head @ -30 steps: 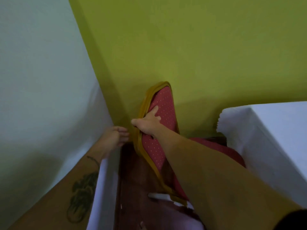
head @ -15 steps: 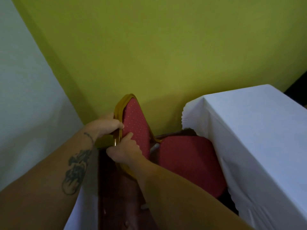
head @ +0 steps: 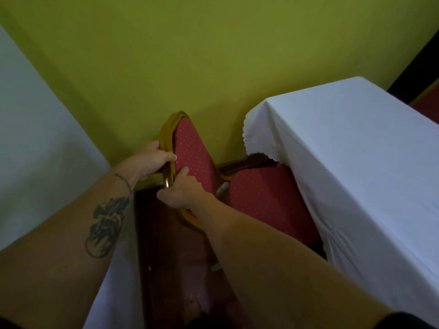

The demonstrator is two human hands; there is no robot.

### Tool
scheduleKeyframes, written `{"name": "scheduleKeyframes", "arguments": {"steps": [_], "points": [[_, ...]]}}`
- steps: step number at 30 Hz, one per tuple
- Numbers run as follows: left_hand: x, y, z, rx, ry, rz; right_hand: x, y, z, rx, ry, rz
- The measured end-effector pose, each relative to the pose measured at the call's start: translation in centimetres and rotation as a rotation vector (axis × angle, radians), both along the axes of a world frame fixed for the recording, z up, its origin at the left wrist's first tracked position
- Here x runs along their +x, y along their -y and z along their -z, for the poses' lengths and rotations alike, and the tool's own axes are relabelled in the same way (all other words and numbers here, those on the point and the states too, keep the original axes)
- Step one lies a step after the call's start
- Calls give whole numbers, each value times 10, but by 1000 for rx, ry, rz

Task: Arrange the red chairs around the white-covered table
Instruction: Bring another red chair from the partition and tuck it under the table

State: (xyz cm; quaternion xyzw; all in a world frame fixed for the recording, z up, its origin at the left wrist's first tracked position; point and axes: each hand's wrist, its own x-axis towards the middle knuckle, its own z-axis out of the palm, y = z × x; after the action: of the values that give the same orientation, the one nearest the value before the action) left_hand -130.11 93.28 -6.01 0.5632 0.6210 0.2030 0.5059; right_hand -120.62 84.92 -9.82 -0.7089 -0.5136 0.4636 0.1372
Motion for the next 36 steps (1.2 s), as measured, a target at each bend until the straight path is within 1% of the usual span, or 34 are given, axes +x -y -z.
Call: {"name": "scheduleKeyframes", "arguments": {"steps": [4, 8, 11, 15, 19, 25, 30, 36], "points": [[11, 13, -1, 7, 1, 3, 9, 8, -5, -14, 30, -5], [27, 26, -3, 62, -48, 30, 24, 19, -9, -3, 75, 8], [41, 37, -3, 82, -100, 72, 40, 30, -14, -10, 73, 31], [65, 48, -3, 57, -142, 146, 65, 46, -18, -6, 66, 69], [90, 63, -6, -29, -174, 200, 89, 59, -20, 4, 89, 85], [116, 84, -10, -64, -153, 117, 100, 80, -21, 52, 158, 105], [121, 79, -6, -51, -234, 112, 103, 76, -21, 108, 193, 49], [127, 65, 1, -62, -153, 39, 108, 62, -23, 101, 173, 50]]}}
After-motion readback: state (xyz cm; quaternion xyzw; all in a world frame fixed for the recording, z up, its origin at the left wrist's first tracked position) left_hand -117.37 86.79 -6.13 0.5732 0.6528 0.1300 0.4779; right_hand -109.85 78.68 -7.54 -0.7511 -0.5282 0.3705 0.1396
